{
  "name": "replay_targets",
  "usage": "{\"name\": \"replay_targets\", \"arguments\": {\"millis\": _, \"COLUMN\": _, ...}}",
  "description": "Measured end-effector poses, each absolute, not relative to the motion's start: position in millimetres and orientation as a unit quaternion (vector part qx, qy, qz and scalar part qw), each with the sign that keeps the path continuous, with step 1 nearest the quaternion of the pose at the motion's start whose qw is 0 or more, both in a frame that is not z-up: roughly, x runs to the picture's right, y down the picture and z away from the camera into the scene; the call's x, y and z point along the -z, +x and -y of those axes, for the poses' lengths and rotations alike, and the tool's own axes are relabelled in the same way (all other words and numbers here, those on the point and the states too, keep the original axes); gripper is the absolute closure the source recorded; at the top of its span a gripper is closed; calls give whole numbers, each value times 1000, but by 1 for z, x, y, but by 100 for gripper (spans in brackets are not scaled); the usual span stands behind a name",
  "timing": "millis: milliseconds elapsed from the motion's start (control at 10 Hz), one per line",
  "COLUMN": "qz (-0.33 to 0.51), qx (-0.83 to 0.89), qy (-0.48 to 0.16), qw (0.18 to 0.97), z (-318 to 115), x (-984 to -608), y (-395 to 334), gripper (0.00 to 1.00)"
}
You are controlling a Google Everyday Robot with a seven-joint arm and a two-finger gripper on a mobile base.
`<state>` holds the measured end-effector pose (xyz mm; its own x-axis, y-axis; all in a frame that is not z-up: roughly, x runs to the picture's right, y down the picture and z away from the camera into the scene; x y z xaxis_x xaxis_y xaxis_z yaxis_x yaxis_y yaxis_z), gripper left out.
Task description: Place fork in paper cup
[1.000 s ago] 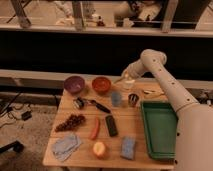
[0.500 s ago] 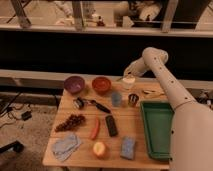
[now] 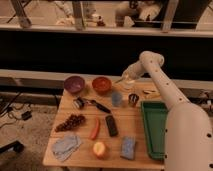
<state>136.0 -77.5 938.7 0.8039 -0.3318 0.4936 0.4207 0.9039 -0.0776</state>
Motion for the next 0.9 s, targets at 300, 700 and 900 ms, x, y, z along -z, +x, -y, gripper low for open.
{"name": "replay_targets", "arguments": {"millis": 300, "qz": 242, "qx": 202, "qy": -88, "qw": 945, "z": 84, "x": -942, "y": 133, "gripper": 100}}
{"name": "replay_targets", "arguments": {"millis": 700, "qz": 239, "qx": 198, "qy": -88, "qw": 947, "z": 84, "x": -944, "y": 135, "gripper": 100}}
{"name": "replay_targets", "arguments": {"millis": 900, "qz": 233, "qx": 190, "qy": -87, "qw": 950, "z": 82, "x": -945, "y": 147, "gripper": 100}}
